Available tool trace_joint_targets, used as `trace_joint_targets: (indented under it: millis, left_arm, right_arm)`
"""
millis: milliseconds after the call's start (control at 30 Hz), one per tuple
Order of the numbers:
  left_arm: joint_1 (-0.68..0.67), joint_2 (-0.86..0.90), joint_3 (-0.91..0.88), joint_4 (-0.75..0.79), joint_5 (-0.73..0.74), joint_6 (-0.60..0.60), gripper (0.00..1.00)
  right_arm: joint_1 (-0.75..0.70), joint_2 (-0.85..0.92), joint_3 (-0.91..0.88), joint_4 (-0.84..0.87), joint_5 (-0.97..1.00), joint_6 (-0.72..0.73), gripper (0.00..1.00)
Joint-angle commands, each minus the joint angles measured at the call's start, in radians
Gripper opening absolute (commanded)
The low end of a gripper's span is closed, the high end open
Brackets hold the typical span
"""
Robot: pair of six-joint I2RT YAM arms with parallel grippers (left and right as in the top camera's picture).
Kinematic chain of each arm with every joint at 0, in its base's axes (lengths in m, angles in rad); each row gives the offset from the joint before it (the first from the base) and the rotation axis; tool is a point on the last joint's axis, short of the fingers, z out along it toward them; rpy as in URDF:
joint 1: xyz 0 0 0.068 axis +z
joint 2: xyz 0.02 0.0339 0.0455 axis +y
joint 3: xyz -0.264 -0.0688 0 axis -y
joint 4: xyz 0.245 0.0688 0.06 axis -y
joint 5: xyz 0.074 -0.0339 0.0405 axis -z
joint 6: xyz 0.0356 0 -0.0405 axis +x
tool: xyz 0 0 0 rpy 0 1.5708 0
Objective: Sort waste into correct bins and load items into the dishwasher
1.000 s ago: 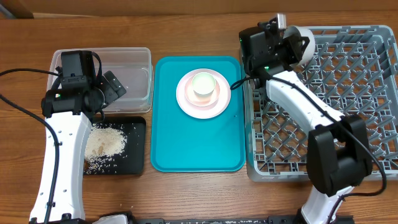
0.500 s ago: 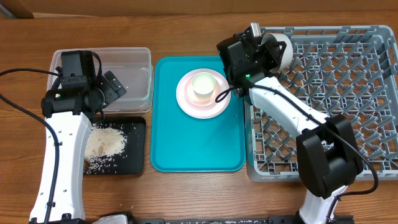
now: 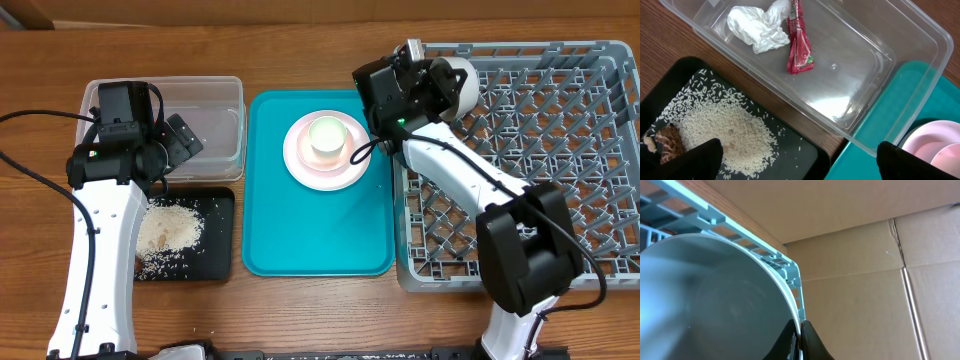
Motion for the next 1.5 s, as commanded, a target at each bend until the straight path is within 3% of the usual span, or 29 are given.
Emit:
trace_joint_targets:
  millis: [0, 200, 300, 433, 667, 800, 867, 1200, 1467]
  left_arm:
    - [0.001, -0.005, 0.014, 0.002, 0.011, -0.014, 1.0]
    - [0.001, -0.005, 0.014, 0.002, 0.011, -0.014, 1.0]
    - [0.001, -0.005, 0.014, 0.004, 0.011, -0.014, 1.0]
    - [0.001, -0.005, 0.014, 0.005, 0.011, -0.014, 1.0]
    - [0.001, -0.005, 0.014, 0.005, 0.011, -0.014, 1.0]
    - [0.001, -0.005, 0.014, 0.005, 0.012, -0.014, 1.0]
    - [0.001, -0.005, 0.014, 0.005, 0.012, -0.014, 1.0]
    - [0.001, -0.005, 0.014, 0.005, 0.012, -0.014, 1.0]
    - [0.001, -0.005, 0.014, 0.006, 0.012, -0.014, 1.0]
  right_arm:
    - [0.0, 0.059, -0.01, 0.002, 0.063, -0.023, 0.04]
    - [0.011, 0.069, -0.01, 0.006, 0.07, -0.023, 0.04]
    - [0.027, 0.069, -0.01, 0.006, 0.071, -0.023, 0.17]
    - [0.054, 0.069, -0.01, 0.023, 0.071, -0.084, 0.24]
    - [0.097, 0.069, -0.009, 0.198, 0.123, -0.274, 0.53]
    - [0.111, 0.069, -0.009, 0.322, 0.154, -0.357, 0.75]
    - [0.12, 0.069, -0.009, 0.376, 0.165, -0.391, 0.8]
    - [0.159, 0.068, -0.009, 0.603, 0.201, -0.494, 0.89]
    - [0.172, 0.039, -0.009, 0.689, 0.218, -0.497, 0.89]
